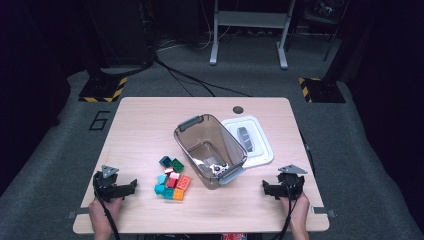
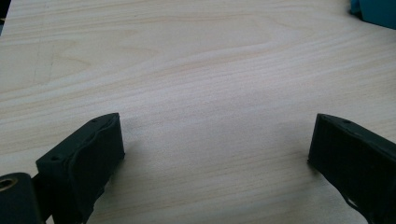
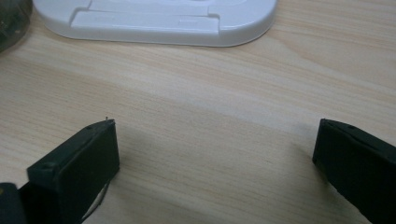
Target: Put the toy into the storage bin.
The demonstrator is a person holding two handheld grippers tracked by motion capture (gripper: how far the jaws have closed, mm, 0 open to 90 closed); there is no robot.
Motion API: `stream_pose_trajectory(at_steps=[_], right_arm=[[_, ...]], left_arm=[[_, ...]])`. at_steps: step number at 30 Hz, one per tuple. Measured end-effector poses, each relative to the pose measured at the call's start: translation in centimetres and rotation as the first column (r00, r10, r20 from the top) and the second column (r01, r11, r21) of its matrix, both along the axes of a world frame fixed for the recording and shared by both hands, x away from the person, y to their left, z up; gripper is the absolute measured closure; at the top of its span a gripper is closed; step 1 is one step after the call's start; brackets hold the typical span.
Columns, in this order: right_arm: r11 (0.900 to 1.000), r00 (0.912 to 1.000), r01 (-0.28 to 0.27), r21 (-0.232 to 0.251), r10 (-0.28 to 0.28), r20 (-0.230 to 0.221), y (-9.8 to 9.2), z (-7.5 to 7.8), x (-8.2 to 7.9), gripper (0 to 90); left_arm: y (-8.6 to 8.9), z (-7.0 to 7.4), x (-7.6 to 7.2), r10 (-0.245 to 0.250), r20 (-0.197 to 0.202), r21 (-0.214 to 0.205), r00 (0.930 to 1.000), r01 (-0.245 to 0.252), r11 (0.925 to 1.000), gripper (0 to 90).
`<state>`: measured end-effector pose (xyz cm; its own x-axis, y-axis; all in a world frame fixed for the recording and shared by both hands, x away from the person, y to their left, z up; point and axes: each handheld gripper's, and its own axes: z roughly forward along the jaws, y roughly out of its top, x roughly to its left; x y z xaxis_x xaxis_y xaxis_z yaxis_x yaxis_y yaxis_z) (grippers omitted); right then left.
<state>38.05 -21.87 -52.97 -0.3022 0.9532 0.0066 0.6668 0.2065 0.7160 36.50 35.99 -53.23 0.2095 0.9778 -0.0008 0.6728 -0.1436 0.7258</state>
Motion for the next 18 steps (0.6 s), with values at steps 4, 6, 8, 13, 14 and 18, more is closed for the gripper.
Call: stream_pose_trajectory(at_steps=[4, 6, 8, 13, 14, 18], right_arm=[[0.9994, 0.9994, -0.035, -0.004, 0.035, 0.003, -0.17, -0.04, 0.33, 0.0], [0.9987, 0.9987, -0.051, -0.002, 0.051, 0.000, -0.31, -0.03, 0.43, 0.0], [0.9988, 0.9988, -0.050, -0.004, 0.050, 0.003, -0.28, -0.03, 0.41, 0.0], [0.9986, 0.9986, -0.053, -0.002, 0.053, 0.000, -0.36, -0.04, 0.13, 0.0], [0.9968, 0.9968, -0.079, -0.010, 0.079, 0.000, -0.62, -0.03, 0.11, 0.0], [0.9980, 0.9980, -0.064, -0.005, 0.064, 0.001, -0.46, -0.05, 0.07, 0.0]], left_arm=[[-0.06, -0.06, 0.04, 0.013, 0.009, -0.005, 0.9999, -0.013, 0.9999, 3.0], [-0.08, -0.04, 0.01, 0.012, 0.004, -0.007, 0.9999, -0.012, 0.9999, 3.0], [-0.07, -0.05, 0.02, 0.013, 0.007, -0.007, 0.9999, -0.013, 0.9999, 3.1], [0.03, 0.00, -0.02, -0.006, -0.001, -0.003, 1.0000, 0.006, 1.0000, 3.1], [0.01, 0.00, -0.04, -0.003, -0.002, -0.004, 1.0000, 0.003, 1.0000, 3.2], [-0.13, -0.03, -0.22, 0.019, 0.004, -0.002, 0.9998, -0.019, 0.9998, 3.1]])
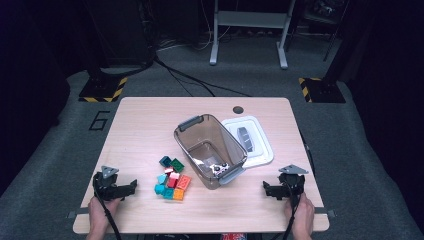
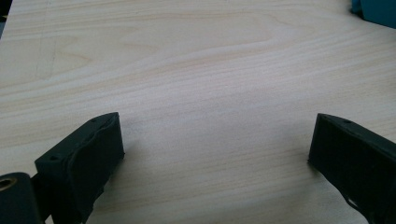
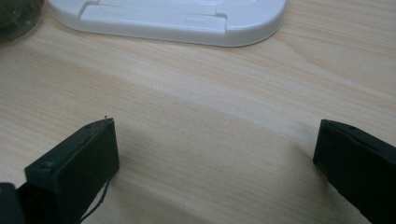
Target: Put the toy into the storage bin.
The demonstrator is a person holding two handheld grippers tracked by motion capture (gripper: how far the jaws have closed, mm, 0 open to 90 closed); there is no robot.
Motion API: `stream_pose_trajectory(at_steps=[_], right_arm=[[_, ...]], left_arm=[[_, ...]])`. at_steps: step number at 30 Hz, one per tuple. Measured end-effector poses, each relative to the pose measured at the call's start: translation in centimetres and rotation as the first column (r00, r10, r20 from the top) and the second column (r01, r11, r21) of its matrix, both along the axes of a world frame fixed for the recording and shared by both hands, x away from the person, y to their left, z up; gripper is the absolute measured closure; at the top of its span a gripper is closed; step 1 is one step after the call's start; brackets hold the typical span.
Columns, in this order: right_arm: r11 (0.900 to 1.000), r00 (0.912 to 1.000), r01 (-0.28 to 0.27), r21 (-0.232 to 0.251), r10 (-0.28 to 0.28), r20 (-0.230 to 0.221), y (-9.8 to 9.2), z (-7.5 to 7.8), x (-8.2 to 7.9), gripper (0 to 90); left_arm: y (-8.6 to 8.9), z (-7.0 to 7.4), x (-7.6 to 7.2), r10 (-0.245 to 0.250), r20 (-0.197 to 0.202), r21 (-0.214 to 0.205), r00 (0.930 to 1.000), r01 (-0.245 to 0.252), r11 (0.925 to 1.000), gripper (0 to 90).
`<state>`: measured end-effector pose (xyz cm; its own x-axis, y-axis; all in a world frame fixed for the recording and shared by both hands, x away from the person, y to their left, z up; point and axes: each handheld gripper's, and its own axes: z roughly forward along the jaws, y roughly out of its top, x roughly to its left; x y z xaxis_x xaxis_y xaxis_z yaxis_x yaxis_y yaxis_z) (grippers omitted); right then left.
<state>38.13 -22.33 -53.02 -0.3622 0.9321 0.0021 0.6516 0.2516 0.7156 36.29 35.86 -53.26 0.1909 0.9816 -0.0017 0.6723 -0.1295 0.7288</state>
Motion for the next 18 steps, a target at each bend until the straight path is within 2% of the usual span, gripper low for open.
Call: stream_pose_trajectory(at_steps=[1, 7, 9, 13, 18], right_arm=[[1.0000, 1.0000, 0.001, 0.001, -0.001, 0.002, 0.0, 0.0, 0.1, 0.0], [1.0000, 1.0000, -0.008, -0.006, 0.008, 0.001, -0.1, 0.0, 0.2, 0.0], [0.9999, 0.9999, -0.012, -0.005, 0.012, 0.000, -0.1, 0.0, 0.2, 0.0], [0.9999, 0.9999, -0.012, -0.006, 0.012, 0.000, -0.1, 0.0, 0.2, 0.0], [0.9999, 0.9999, -0.012, -0.005, 0.012, 0.001, -0.1, 0.0, 0.2, 0.0]], left_arm=[[0.0, 0.1, -0.1, 0.005, -0.011, 0.001, 0.9999, -0.005, 1.0000, 3.1], [-0.1, 0.2, -0.7, 0.041, -0.009, 0.012, 0.9991, -0.041, 0.9991, 3.3], [-0.2, 0.4, -0.8, 0.042, -0.006, -0.003, 0.9991, -0.042, 0.9991, 3.1], [-0.6, 1.0, -1.1, 0.022, -0.007, -0.045, 0.9997, -0.022, 0.9987, 1.9], [-2.1, 1.6, -1.6, -0.028, 0.010, -0.063, 0.9996, 0.029, 0.9976, 1.9]])
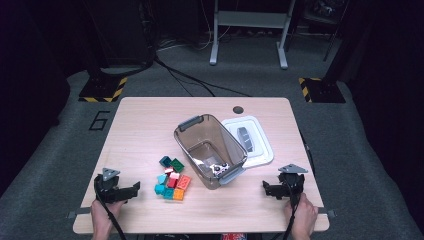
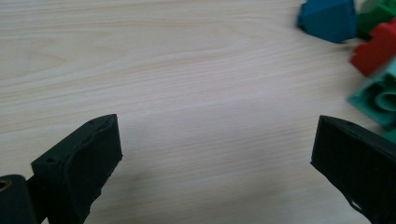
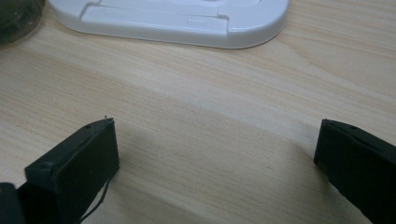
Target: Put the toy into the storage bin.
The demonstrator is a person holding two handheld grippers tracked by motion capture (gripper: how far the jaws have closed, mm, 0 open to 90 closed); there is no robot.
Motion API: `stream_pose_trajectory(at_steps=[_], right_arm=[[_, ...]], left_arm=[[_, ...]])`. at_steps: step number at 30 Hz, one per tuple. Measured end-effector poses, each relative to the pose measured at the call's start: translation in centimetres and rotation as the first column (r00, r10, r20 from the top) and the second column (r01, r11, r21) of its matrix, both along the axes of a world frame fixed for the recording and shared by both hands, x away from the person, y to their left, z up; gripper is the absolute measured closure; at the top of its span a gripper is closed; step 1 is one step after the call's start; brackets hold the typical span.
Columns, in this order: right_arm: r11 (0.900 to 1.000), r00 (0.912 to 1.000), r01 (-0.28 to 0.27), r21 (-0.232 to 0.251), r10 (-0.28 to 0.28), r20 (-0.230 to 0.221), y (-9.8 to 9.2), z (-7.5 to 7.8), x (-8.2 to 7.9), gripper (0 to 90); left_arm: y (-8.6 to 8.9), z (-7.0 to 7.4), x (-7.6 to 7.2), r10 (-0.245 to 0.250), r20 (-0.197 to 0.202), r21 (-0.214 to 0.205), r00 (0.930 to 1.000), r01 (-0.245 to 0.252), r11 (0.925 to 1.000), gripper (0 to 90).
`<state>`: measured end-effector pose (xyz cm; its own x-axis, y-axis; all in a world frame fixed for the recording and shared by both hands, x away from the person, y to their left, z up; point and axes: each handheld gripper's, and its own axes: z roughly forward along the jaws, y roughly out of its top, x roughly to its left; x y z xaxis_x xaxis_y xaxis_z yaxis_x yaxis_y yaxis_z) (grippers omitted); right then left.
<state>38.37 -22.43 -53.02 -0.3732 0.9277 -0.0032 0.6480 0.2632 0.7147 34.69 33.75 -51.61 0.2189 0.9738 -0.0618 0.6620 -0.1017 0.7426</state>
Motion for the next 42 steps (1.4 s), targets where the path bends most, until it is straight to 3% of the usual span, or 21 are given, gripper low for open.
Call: stream_pose_trajectory(at_steps=[4, 11, 17, 24, 30, 42], right_arm=[[1.0000, 1.0000, -0.001, 0.000, 0.001, 0.000, 0.0, 0.0, 0.0, 0.0], [1.0000, 1.0000, 0.000, 0.000, 0.000, 0.000, 0.0, 0.0, 0.0, 0.0], [1.0000, 1.0000, -0.001, 0.000, 0.001, 0.000, 0.0, 0.0, 0.0, 0.0], [1.0000, 1.0000, 0.001, 0.003, -0.001, -0.001, 0.0, 0.0, 0.0, 0.0], [1.0000, 1.0000, 0.003, 0.004, -0.003, -0.001, 0.0, 0.0, 0.0, 0.0], [1.0000, 1.0000, 0.000, 0.000, 0.000, 0.000, 0.0, 0.0, 0.0, 0.0]], left_arm=[[-1.4, 0.6, -0.5, -0.039, 0.011, -0.012, 0.9992, 0.039, 0.9991, 1.9], [-3.6, 1.5, -1.0, -0.050, 0.026, -0.061, 0.9984, 0.051, 0.9968, 1.8], [-5.6, 1.7, -0.9, -0.077, 0.047, -0.055, 0.9959, 0.080, 0.9953, 4.7], [-7.5, 1.6, -1.0, -0.132, 0.039, -0.026, 0.9905, 0.133, 0.9908, 11.8], [-7.7, 1.4, -0.7, -0.154, 0.017, -0.004, 0.9879, 0.154, 0.9881, 15.9], [-6.2, 1.2, -0.4, -0.102, 0.007, 0.014, 0.9948, 0.102, 0.9947, 22.4]])
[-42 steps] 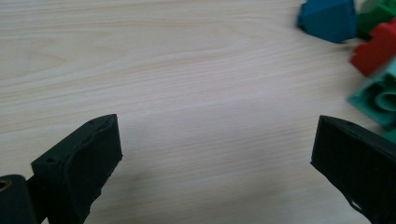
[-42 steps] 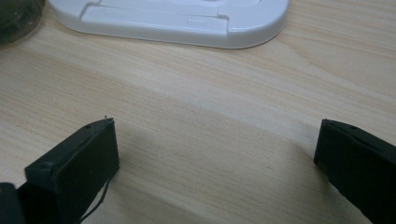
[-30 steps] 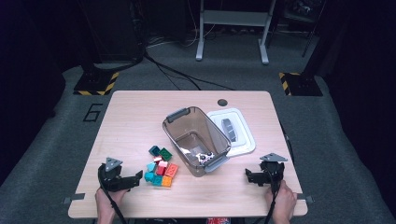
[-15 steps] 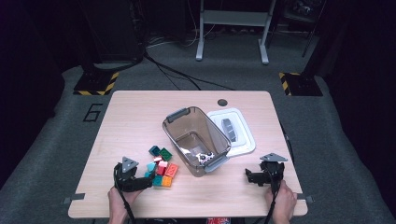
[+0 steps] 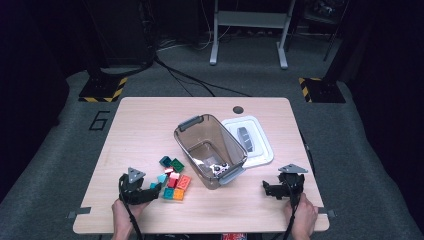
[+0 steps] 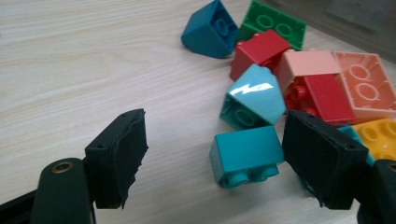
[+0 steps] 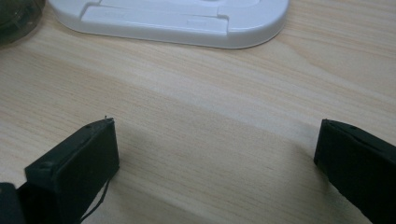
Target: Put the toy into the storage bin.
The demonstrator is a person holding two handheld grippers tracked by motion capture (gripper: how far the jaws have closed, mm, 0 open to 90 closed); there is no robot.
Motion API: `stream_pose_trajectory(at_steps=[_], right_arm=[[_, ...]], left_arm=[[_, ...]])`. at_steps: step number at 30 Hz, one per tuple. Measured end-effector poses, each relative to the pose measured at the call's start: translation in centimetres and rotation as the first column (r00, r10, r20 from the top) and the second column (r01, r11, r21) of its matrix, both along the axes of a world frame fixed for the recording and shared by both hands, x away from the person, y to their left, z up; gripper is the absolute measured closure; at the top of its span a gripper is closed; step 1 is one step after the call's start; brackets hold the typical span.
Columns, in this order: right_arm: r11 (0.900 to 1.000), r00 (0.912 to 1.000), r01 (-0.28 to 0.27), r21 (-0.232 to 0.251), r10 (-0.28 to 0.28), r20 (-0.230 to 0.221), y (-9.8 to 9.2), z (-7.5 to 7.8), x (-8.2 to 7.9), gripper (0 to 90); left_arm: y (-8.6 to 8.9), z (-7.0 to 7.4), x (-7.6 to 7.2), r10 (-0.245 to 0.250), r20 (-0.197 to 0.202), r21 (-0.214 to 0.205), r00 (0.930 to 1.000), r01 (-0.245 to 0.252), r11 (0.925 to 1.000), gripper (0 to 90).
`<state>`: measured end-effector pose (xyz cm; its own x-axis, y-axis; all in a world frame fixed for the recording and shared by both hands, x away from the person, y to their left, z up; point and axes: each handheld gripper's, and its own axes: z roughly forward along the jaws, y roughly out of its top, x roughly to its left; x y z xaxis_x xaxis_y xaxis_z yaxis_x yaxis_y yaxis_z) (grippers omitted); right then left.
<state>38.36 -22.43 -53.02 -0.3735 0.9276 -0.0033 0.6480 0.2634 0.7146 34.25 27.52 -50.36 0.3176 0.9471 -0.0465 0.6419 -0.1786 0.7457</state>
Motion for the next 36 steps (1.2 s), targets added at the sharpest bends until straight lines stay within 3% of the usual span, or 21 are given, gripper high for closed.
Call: stream_pose_trajectory(at_steps=[3, 5, 8, 12, 17, 23, 36], right_arm=[[1.0000, 1.0000, 0.003, 0.005, -0.003, 0.000, 0.0, 0.0, 0.0, 0.0], [1.0000, 1.0000, 0.003, 0.005, -0.003, -0.001, 0.0, 0.0, 0.0, 0.0], [1.0000, 1.0000, 0.003, 0.005, -0.003, 0.000, 0.0, 0.0, 0.0, 0.0], [1.0000, 1.0000, 0.003, 0.005, -0.003, 0.000, 0.0, 0.0, 0.0, 0.0], [1.0000, 1.0000, 0.001, 0.001, -0.001, 0.000, 0.0, 0.0, 0.0, 0.0], [1.0000, 1.0000, 0.003, 0.005, -0.003, 0.000, 0.0, 0.0, 0.0, 0.0], [1.0000, 1.0000, 0.003, 0.005, -0.003, 0.000, 0.0, 0.0, 0.0, 0.0]], left_arm=[[0.1, 0.3, -0.1, 0.002, 0.015, -0.004, 0.9999, -0.002, 1.0000, 22.3], [-0.1, 0.3, 0.0, -0.008, -0.002, 0.001, 1.0000, 0.008, 1.0000, 23.5], [-0.4, -0.1, 0.1, 0.002, -0.033, 0.014, 0.9995, -0.001, 0.9999, 31.1], [-0.4, -0.4, 0.0, 0.031, -0.028, 0.010, 0.9991, -0.030, 0.9995, 42.2], [0.0, -0.7, -0.2, 0.032, -0.028, 0.002, 0.9991, -0.032, 0.9995, 57.4], [0.6, -0.3, -0.2, 0.018, -0.019, -0.011, 0.9996, -0.019, 0.9998, 58.7], [1.6, 2.0, 0.0, -0.008, 0.008, -0.050, 0.9999, 0.008, 0.9987, 59.0]])
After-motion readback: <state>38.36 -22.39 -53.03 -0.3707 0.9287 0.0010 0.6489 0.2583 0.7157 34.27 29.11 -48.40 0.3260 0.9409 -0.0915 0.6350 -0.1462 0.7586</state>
